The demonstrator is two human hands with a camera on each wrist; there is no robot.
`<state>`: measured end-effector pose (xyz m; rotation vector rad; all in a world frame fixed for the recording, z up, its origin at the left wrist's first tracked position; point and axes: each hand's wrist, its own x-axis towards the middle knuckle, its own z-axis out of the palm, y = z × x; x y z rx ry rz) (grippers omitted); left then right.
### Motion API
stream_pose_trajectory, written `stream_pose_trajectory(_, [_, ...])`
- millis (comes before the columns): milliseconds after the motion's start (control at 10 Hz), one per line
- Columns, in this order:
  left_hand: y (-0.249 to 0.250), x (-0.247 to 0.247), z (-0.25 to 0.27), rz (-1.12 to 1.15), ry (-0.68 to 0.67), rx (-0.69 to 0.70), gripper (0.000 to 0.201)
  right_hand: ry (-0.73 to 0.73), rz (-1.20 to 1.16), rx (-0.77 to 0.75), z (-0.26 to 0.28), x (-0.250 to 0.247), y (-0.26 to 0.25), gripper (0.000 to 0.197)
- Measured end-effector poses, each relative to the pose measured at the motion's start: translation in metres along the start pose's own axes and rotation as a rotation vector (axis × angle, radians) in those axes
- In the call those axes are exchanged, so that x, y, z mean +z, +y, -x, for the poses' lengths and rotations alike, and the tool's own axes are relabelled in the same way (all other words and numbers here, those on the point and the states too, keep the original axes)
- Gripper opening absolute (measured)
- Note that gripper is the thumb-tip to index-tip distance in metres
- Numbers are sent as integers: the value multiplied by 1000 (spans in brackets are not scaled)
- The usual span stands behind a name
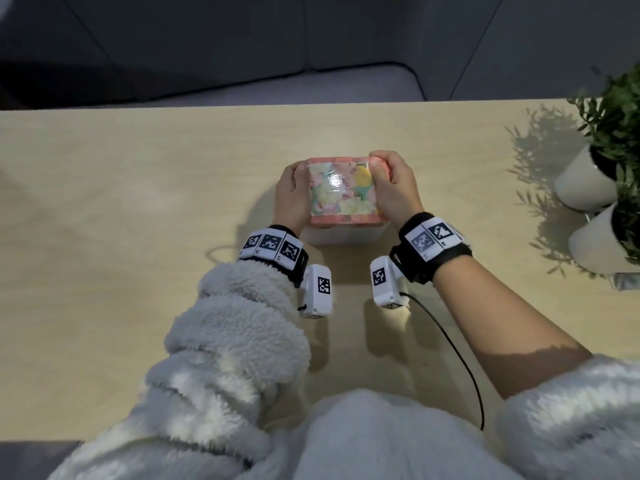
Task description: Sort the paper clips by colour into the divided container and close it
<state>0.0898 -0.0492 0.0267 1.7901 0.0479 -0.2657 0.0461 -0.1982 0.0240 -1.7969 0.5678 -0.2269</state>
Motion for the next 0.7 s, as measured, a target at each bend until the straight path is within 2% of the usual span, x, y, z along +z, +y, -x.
stream_pose_trajectory(300, [0, 0, -9, -72, -10, 42, 17, 57, 58, -28, 3, 4, -3, 16])
stream_pose_trajectory(400, [-1, 1, -8, -51, -12, 66, 25, 59, 80, -40, 1, 2, -4, 22])
stream_pose_trajectory(500, [3, -1, 0, -63, -38, 19, 31, 14, 102, -20, 7, 1, -11, 25])
stream_pose_trajectory(600, [9, -5, 2, 31, -65, -73, 42, -21, 76, 7, 10, -7, -20, 34])
stream_pose_trajectory(700, [6, -21, 7, 15, 52, -21, 69, 91, -25, -64, 18, -35, -27, 36])
